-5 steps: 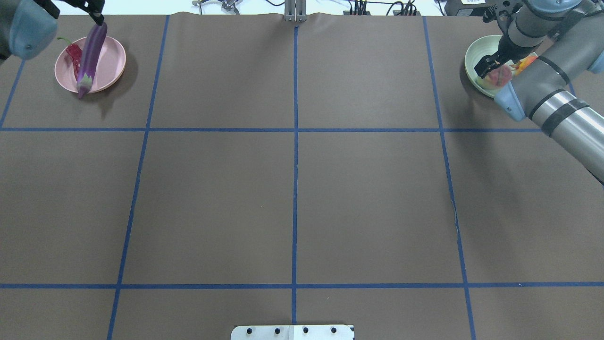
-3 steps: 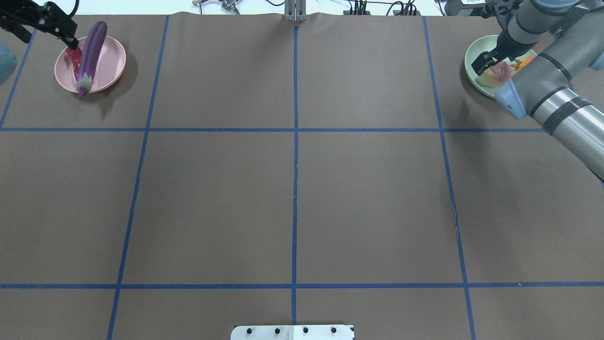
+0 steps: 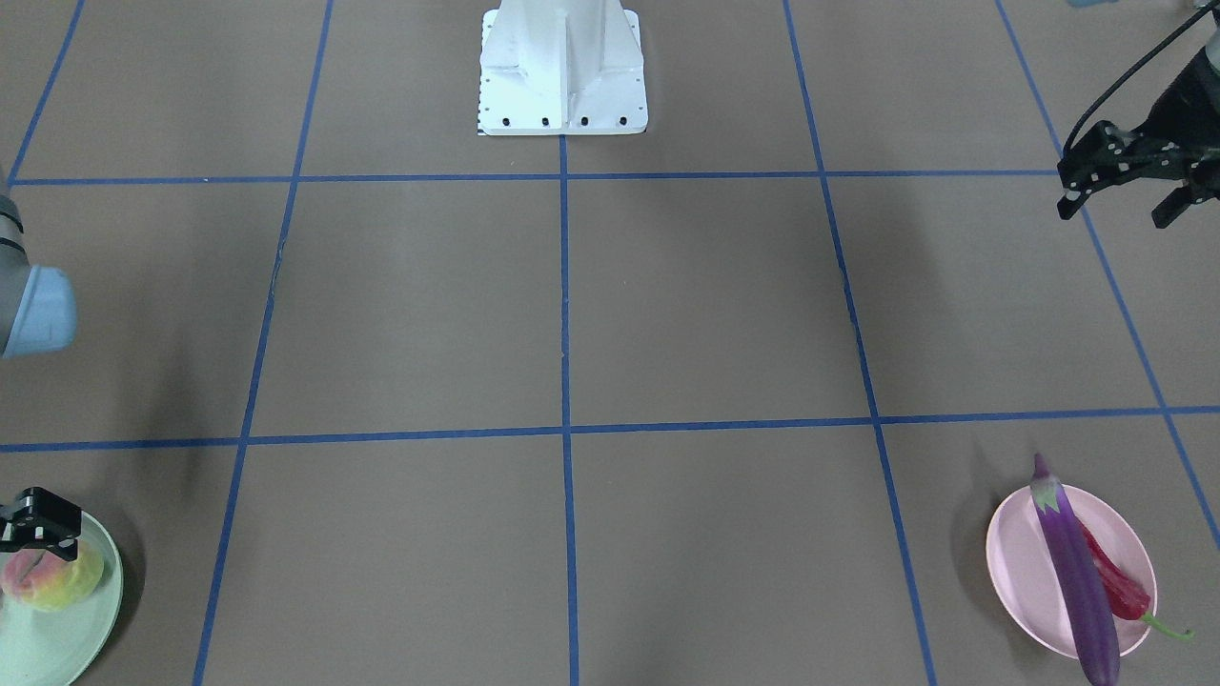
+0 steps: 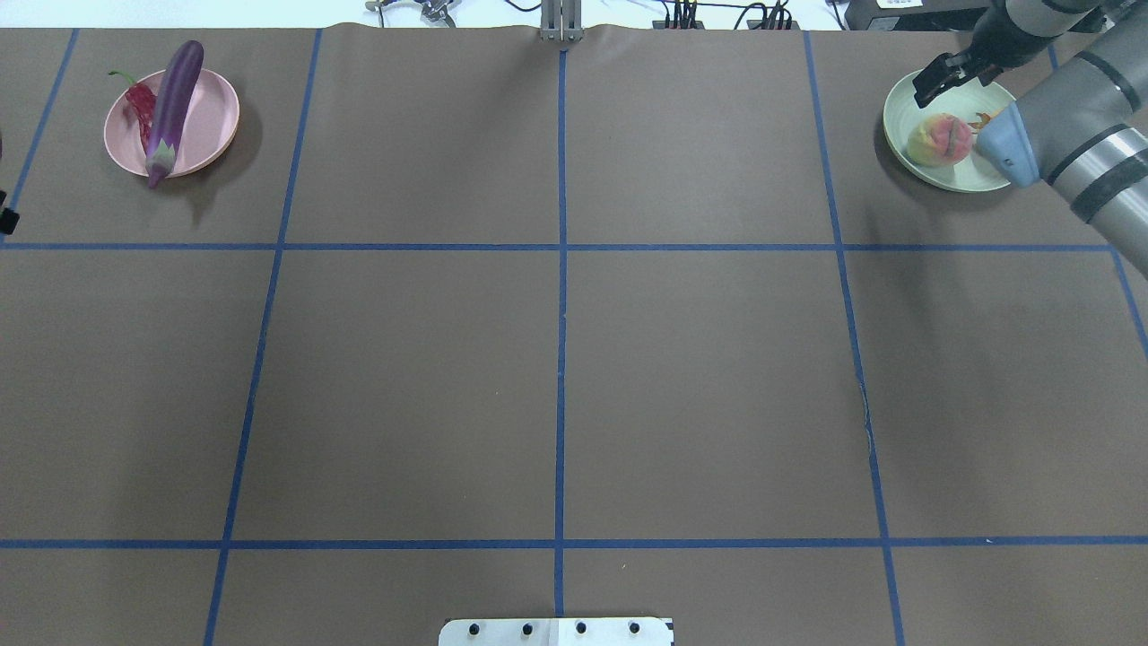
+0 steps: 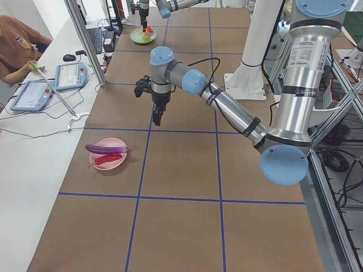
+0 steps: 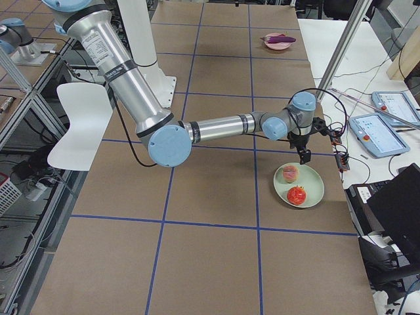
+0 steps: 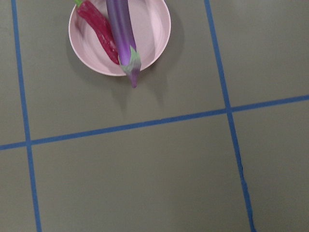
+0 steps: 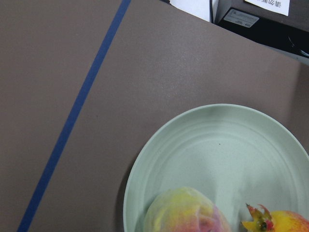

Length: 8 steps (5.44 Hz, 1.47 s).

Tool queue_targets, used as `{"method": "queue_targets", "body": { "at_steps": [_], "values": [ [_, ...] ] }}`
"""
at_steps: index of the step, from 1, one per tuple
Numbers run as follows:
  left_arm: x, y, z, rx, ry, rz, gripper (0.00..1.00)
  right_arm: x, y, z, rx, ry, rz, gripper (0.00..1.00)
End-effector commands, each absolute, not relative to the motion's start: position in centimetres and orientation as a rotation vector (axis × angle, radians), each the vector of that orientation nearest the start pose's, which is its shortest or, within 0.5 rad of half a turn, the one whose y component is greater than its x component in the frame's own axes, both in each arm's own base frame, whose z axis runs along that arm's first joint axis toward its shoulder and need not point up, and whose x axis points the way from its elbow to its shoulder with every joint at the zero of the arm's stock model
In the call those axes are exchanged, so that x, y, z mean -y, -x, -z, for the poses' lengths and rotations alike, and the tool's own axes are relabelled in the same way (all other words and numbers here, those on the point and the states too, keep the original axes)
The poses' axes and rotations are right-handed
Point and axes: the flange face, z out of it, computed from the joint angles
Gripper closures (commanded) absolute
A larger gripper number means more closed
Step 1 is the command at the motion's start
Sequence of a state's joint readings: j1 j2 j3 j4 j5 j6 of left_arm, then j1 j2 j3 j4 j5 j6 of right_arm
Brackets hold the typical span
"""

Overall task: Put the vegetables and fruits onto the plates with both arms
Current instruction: 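Open both grippers to release the eggplant and peach, then raise both arms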

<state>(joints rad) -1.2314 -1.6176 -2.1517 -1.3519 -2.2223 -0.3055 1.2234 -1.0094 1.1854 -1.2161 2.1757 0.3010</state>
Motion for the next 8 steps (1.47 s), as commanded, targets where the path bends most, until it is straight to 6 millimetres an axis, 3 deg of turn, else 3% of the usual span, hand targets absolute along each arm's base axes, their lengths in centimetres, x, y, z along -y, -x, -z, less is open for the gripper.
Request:
{"method": "queue_targets", "body": {
  "at_steps": [1,2,3,4,5,6,7,8],
  "values": [
    [43.4,-7.5,-43.4,-0.702,-0.142,-0.292,0.00,67.5,9.2,-44.5,0.850,-0.204,0.107,0.01],
    [43.0,-6.9,-46.3,-0.686,-0.127,-0.353,0.00,63.7,7.0,-42.8,0.845,-0.154,0.074,0.01],
    [44.3,-4.2,-48.4,-0.686,-0.145,-0.294,0.00,60.4,4.9,-45.7,0.842,-0.135,0.105,0.01],
    [45.1,-2.8,-50.0,-0.684,-0.155,-0.258,0.00,57.6,1.3,-50.7,0.861,-0.124,0.134,0.01],
    [45.7,-1.6,-51.2,-0.713,-0.136,-0.219,0.00,55.0,-2.0,-54.2,0.881,-0.104,0.092,0.01],
    [45.3,-0.7,-52.0,-0.742,-0.118,-0.187,0.00,52.9,-3.9,-56.9,0.875,-0.079,0.046,0.01],
    [45.1,0.8,-53.6,-0.734,-0.096,-0.144,0.00,50.4,-4.1,-59.3,0.873,-0.038,0.023,0.01],
    [45.2,0.9,-57.9,-0.728,-0.019,-0.115,0.00,48.8,-4.1,-61.1,0.874,-0.008,0.012,0.00]
  ]
}}
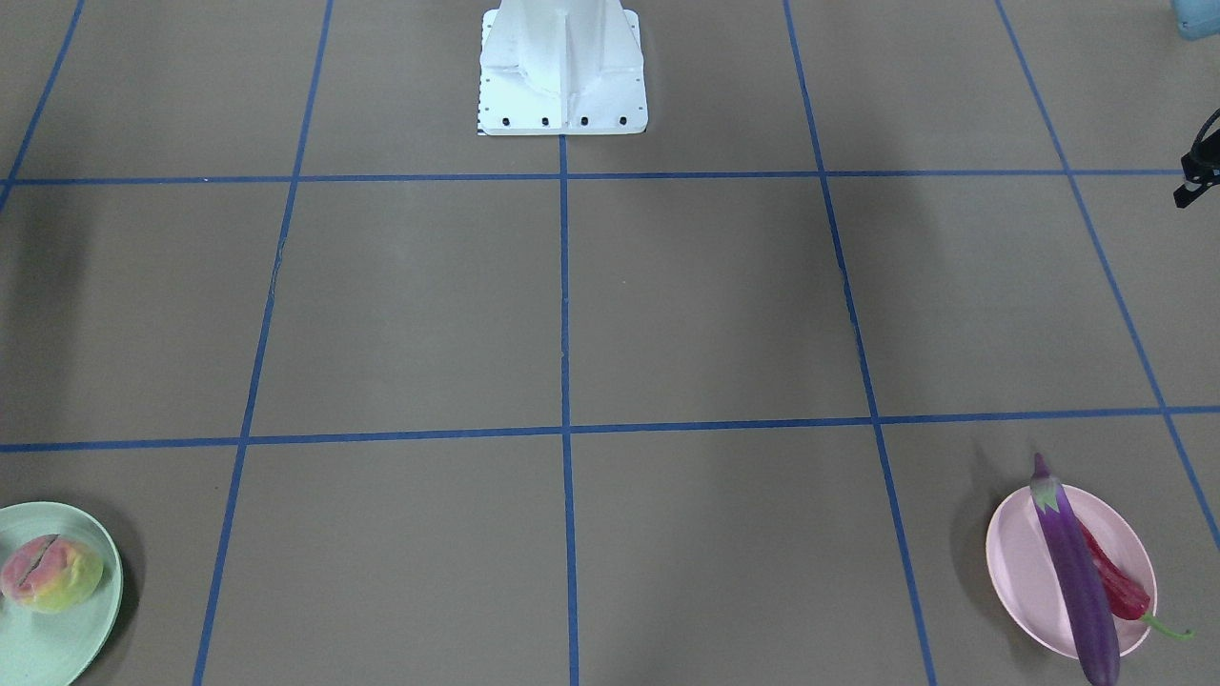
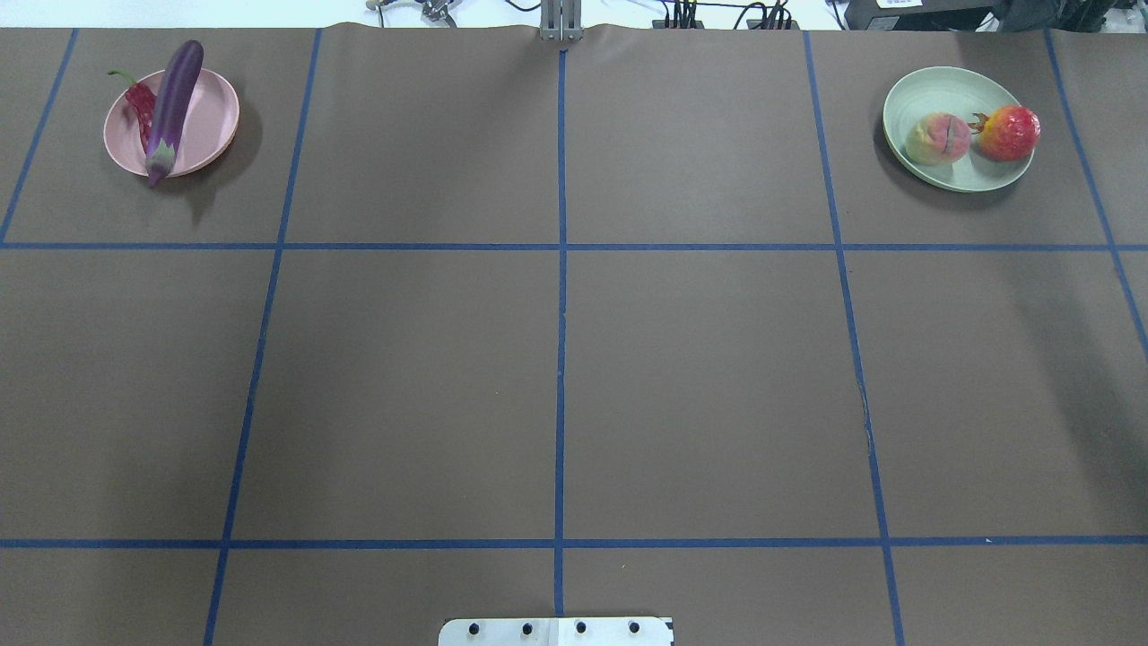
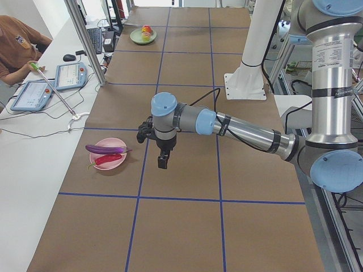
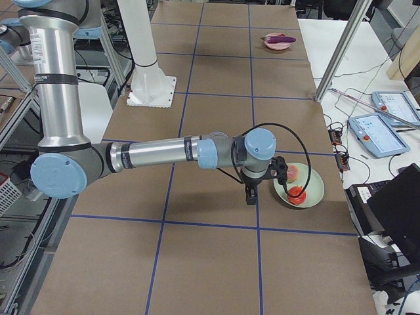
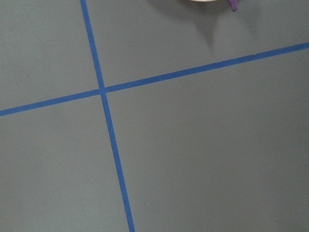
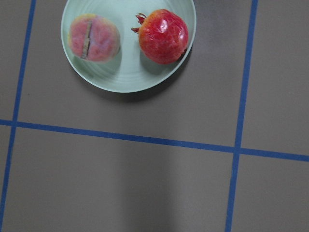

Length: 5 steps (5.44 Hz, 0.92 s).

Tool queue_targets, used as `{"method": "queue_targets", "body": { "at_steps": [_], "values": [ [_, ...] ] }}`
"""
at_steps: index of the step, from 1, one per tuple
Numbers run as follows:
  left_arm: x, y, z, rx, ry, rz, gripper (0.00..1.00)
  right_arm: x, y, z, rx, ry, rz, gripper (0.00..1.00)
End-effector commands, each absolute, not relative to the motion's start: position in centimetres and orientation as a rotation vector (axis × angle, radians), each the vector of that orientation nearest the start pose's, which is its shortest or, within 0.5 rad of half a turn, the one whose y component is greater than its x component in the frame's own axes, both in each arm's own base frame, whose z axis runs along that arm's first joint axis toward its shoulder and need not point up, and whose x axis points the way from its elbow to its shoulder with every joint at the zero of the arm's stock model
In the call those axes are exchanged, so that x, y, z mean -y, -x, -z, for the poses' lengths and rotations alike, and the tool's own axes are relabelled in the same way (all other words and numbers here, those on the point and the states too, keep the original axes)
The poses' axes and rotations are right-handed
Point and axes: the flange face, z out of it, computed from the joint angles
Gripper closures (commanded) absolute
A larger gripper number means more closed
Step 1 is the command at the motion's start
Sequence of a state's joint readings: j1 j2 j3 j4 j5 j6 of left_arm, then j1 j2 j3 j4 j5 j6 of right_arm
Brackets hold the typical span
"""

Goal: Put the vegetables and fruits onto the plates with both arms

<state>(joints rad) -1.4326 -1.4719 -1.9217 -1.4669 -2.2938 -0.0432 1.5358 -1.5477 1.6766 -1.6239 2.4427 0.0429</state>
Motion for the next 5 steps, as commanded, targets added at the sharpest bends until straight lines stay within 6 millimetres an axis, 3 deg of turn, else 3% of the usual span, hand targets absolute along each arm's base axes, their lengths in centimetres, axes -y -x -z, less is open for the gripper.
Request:
{"method": "queue_targets", "body": {
  "at_steps": [1,2,3,4,5],
  "values": [
    [46.2,2.0,-60.6,-0.725,0.018,-0.076,0.00,47.5,-4.2,-62.7,0.871,0.021,0.000,0.00],
    [46.6,3.4,-62.4,-0.731,-0.010,-0.082,0.00,46.7,-5.3,-63.1,0.871,0.014,-0.013,0.01],
    [47.0,3.4,-63.8,-0.732,-0.009,-0.097,0.00,45.5,-6.5,-64.0,0.876,-0.011,0.023,0.01],
    [47.0,3.4,-63.8,-0.734,-0.009,-0.097,0.00,45.0,-6.9,-64.4,0.881,-0.007,0.013,0.01],
    [48.4,3.2,-63.6,-0.734,-0.015,-0.101,0.00,44.1,-7.9,-64.8,0.883,-0.009,-0.014,0.01]
  ]
}}
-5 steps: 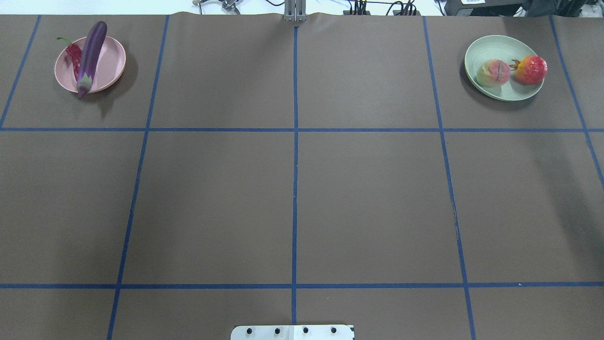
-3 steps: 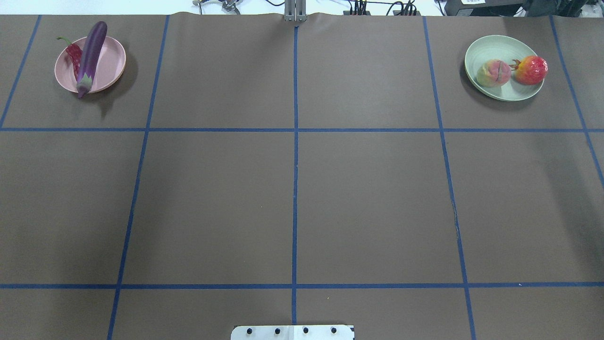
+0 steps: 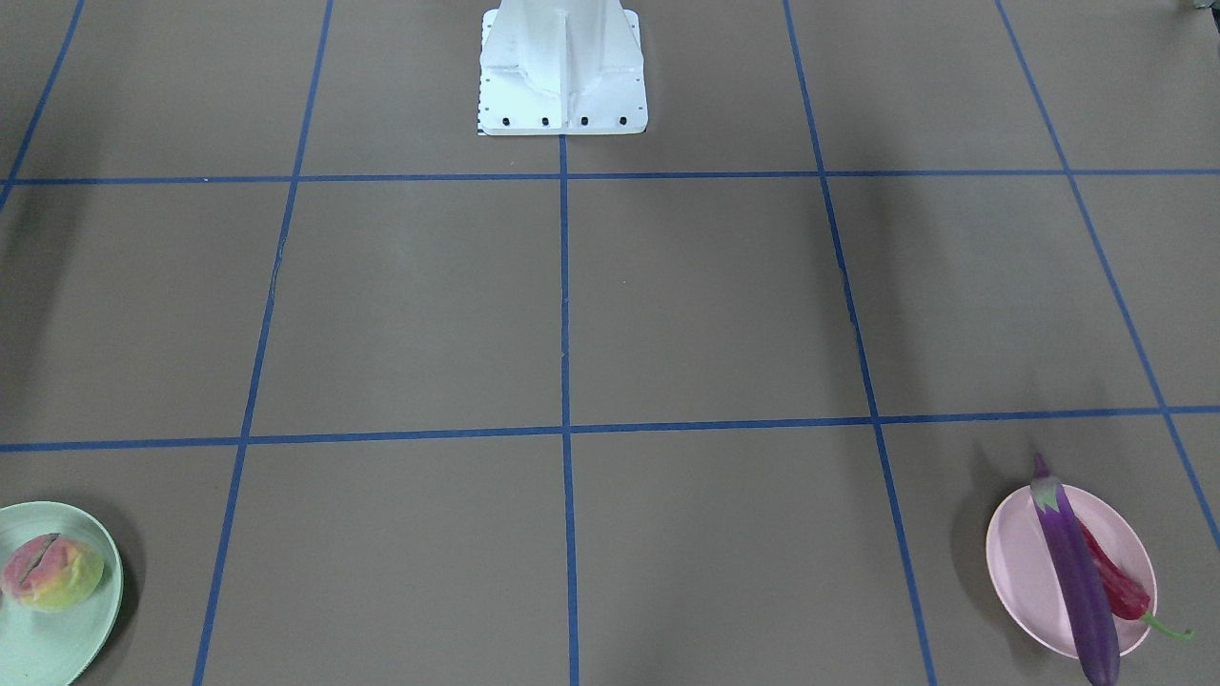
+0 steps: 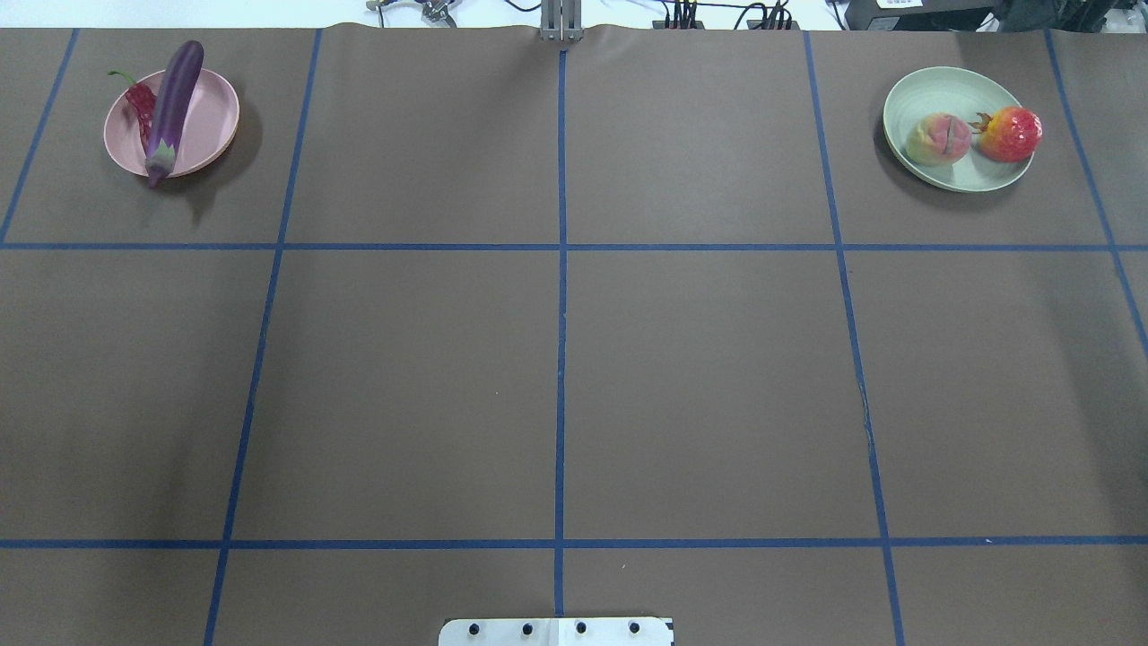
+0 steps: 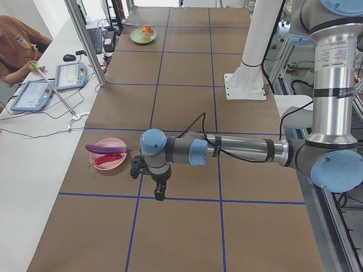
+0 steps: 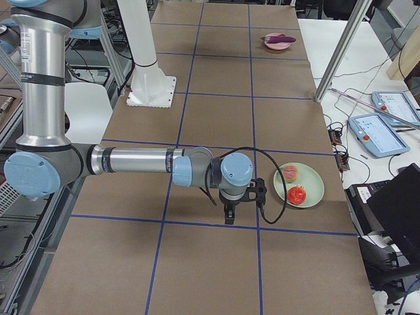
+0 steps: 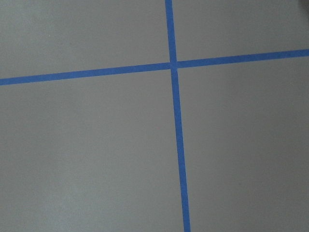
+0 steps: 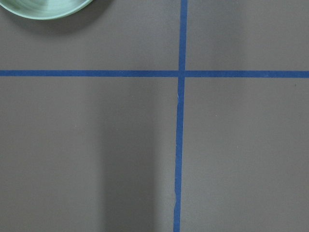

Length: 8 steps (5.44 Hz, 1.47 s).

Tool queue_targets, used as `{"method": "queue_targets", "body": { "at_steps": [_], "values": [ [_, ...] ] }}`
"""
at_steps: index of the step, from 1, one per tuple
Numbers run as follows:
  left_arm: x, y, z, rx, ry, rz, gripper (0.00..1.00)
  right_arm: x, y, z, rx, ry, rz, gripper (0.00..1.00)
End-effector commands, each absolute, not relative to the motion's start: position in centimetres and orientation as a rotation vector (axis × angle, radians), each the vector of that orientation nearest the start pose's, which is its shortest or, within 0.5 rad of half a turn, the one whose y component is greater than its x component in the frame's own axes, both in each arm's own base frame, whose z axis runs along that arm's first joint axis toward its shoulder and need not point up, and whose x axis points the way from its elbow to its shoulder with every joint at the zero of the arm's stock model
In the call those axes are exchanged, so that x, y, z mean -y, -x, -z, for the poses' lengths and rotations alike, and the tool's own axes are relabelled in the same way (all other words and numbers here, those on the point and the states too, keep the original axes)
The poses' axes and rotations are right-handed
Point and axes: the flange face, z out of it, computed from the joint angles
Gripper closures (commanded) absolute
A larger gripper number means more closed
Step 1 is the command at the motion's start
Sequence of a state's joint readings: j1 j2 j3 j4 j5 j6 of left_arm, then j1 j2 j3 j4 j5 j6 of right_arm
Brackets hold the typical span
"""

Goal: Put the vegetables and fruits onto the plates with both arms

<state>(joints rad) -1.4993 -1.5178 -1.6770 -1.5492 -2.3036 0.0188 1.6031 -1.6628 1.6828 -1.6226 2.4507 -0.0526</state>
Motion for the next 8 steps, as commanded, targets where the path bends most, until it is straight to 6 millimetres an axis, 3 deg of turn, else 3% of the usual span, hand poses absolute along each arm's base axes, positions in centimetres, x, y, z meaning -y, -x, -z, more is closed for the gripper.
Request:
{"method": "queue_targets", "body": {
  "at_steps": [1,5,8],
  "values": [
    [50.2,3.1,-63.8,-0.733,-0.012,-0.100,0.00,43.7,-8.2,-64.2,0.885,-0.023,-0.016,0.01],
    [50.7,3.1,-62.2,-0.735,-0.039,-0.101,0.00,44.8,-7.9,-63.7,0.880,-0.025,-0.015,0.01],
    [48.9,5.0,-61.3,-0.851,-0.065,-0.063,0.00,45.4,-7.2,-63.3,0.882,-0.023,-0.001,0.01]
  ]
}}
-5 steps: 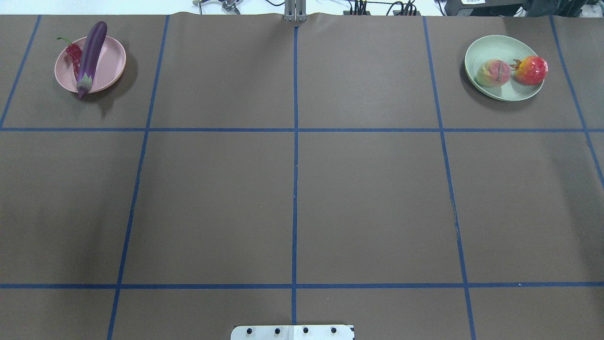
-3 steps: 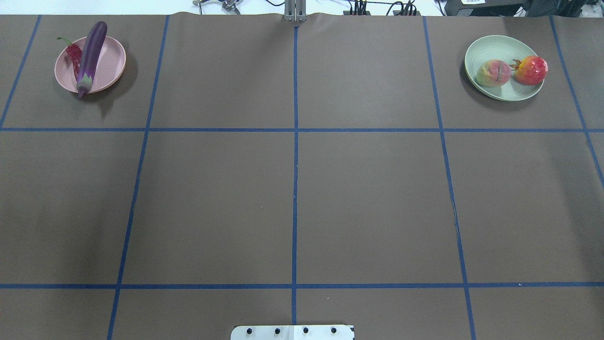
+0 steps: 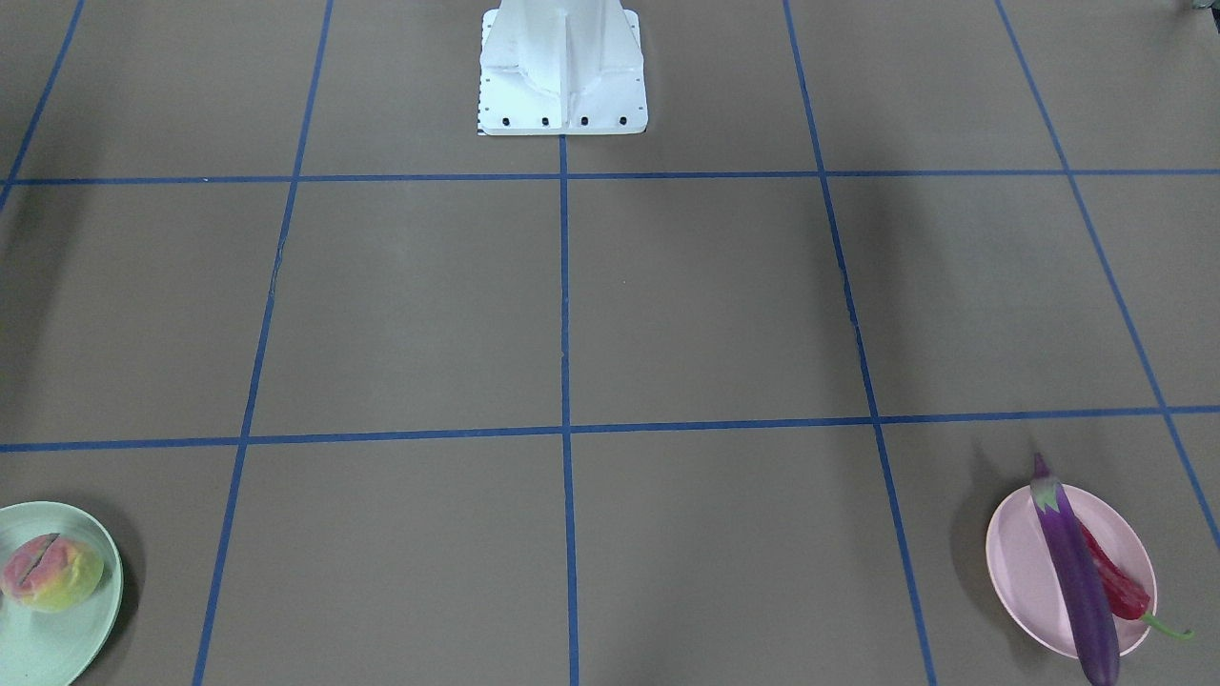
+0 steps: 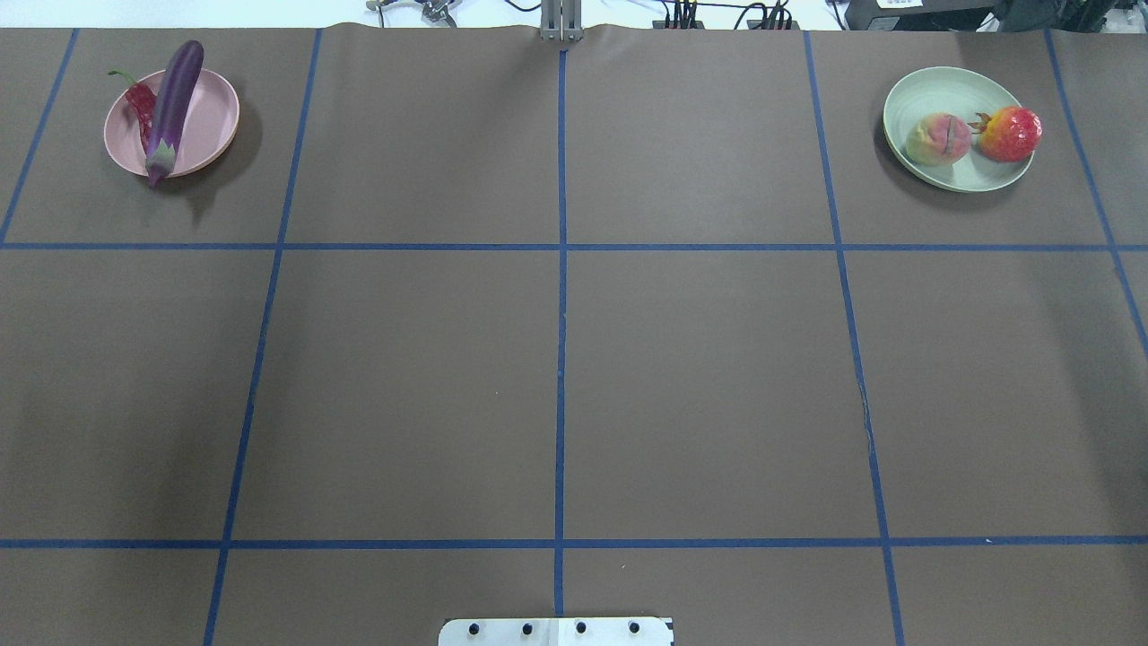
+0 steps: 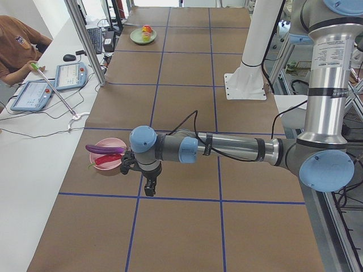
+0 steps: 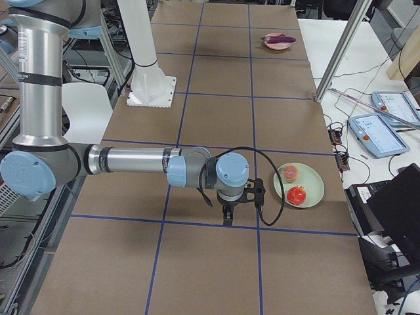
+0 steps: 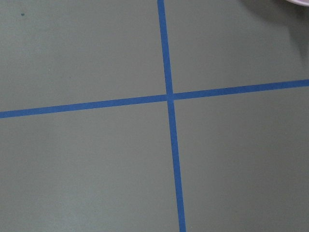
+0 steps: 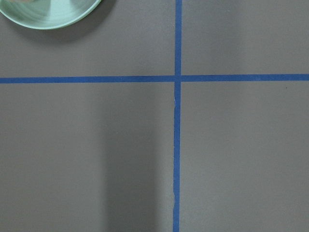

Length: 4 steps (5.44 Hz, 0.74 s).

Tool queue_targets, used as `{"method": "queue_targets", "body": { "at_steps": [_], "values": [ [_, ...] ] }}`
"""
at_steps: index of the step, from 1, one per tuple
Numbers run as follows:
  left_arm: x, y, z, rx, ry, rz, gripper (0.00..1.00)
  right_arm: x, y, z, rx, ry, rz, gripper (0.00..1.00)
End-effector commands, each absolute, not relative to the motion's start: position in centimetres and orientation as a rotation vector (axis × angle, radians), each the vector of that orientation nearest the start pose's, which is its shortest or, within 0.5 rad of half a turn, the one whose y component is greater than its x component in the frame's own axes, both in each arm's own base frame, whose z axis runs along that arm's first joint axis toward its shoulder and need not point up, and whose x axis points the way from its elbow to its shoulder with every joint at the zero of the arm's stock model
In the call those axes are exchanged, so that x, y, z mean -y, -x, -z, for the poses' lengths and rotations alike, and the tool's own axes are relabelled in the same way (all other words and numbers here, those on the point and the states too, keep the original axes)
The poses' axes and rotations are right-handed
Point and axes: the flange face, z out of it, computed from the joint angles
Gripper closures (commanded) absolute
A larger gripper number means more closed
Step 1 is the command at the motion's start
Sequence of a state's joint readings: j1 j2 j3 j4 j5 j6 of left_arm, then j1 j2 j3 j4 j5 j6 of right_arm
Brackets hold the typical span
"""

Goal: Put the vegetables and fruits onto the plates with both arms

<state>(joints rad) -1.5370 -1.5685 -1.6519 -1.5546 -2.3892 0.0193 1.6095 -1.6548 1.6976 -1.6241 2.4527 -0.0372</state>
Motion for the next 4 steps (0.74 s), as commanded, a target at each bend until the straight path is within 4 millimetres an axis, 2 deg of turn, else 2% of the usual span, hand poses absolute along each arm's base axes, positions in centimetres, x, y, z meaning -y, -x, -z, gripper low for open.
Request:
{"method": "queue_targets", "body": {
  "at_steps": [1,4],
  "values": [
    [48.95,5.11,-60.90,-0.836,-0.075,-0.067,0.00,45.45,-6.97,-63.42,0.882,-0.019,0.002,0.01],
    [49.01,5.09,-61.05,-0.828,-0.070,-0.064,0.00,46.07,-6.99,-63.09,0.882,-0.027,0.007,0.01]
  ]
}}
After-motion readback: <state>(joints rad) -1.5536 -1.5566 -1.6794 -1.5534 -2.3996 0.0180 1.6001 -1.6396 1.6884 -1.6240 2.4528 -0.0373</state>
